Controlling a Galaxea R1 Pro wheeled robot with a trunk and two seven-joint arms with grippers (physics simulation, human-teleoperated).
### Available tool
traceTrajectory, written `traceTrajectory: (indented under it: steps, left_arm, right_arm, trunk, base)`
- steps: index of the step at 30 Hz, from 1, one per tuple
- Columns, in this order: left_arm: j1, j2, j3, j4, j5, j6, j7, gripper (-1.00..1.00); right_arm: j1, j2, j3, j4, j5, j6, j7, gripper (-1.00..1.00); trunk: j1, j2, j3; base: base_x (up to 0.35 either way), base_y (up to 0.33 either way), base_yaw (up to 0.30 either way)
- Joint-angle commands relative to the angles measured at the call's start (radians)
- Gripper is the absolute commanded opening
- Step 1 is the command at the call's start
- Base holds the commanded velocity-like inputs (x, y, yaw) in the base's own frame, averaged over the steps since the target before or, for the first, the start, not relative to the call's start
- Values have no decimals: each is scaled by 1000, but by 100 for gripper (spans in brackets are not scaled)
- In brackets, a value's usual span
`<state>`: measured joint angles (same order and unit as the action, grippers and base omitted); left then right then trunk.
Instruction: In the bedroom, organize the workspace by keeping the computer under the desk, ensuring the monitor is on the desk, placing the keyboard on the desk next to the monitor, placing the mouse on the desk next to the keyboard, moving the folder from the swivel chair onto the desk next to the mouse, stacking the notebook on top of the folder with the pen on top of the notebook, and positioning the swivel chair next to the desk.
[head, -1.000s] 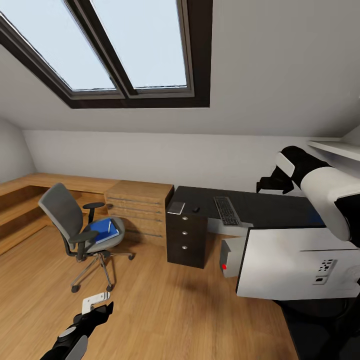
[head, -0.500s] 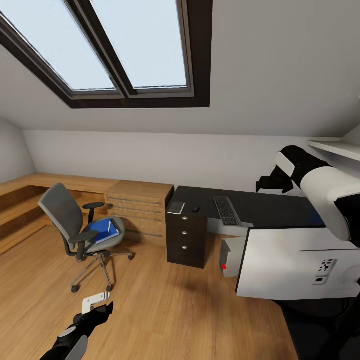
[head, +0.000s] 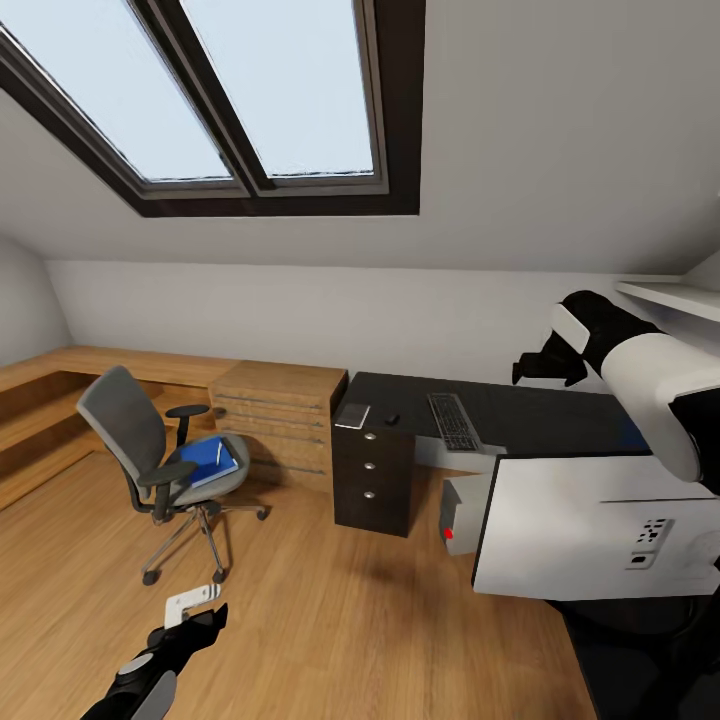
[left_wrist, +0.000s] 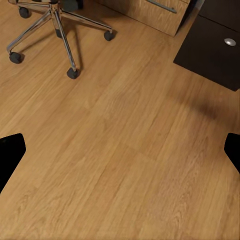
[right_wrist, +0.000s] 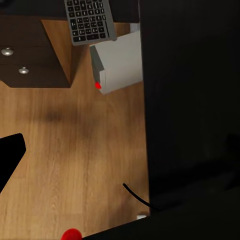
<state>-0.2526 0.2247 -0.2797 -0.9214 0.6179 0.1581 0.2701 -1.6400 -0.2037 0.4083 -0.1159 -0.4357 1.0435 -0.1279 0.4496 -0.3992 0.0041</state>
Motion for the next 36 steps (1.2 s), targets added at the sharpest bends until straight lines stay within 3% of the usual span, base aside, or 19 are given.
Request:
traceTrajectory:
  steps: [1,16,23,36]
  left_arm:
    - [-1,2,-5,-20,8,3,10,100]
    - [-1,8,-4,-119,9,9,11,100]
    - [-1,8,-4,-129,8,12,12,100]
    - [-1,8,-4,-129,8,13,12,100]
  right_arm:
    - [0,-1,5,-2,-7,2,-9,100]
    - [1,0,9,-4,3,0,-10,100]
    - [97,0,13,-3,34,-3,-10,100]
    - [114,-2,13,8,51,-2,-9,100]
  trunk:
    - [0,-1,0]
    - [0,-1,0]
    - [0,-1,0]
    - [0,-1,0]
  base:
    - [0,0,0]
    - [27,0,0]
    - [171,0,0]
    - [105,0,0]
